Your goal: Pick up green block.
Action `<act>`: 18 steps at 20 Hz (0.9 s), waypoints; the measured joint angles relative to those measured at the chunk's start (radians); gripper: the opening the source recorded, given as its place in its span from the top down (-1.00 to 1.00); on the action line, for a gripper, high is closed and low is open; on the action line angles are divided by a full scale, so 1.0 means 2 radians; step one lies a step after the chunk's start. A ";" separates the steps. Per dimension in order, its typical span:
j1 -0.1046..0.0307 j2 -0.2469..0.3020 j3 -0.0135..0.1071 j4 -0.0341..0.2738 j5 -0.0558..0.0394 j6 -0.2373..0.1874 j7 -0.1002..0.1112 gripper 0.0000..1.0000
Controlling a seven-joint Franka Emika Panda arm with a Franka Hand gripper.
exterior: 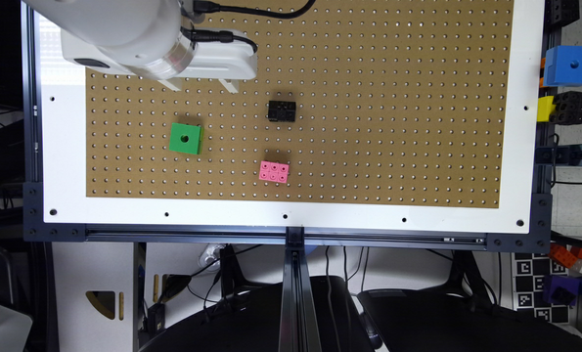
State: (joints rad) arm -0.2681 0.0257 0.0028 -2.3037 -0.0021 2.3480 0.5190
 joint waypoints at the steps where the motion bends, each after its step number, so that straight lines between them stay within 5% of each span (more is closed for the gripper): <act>1: 0.000 0.000 0.000 0.000 0.0000 0.000 0.000 -1.00; 5: -0.007 0.000 0.000 0.003 -0.0030 0.000 0.000 -1.00; 8: -0.032 0.017 -0.001 0.030 -0.0042 0.000 -0.022 -1.00; 10: -0.043 0.043 0.000 0.060 -0.0041 0.000 -0.033 -1.00; 14: -0.046 0.096 0.000 0.113 -0.0041 0.000 -0.034 -1.00; 18: -0.046 0.105 0.000 0.122 -0.0041 -0.001 -0.034 -1.00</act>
State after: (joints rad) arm -0.3601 0.2352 0.0029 -2.0598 -0.0104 2.3470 0.4501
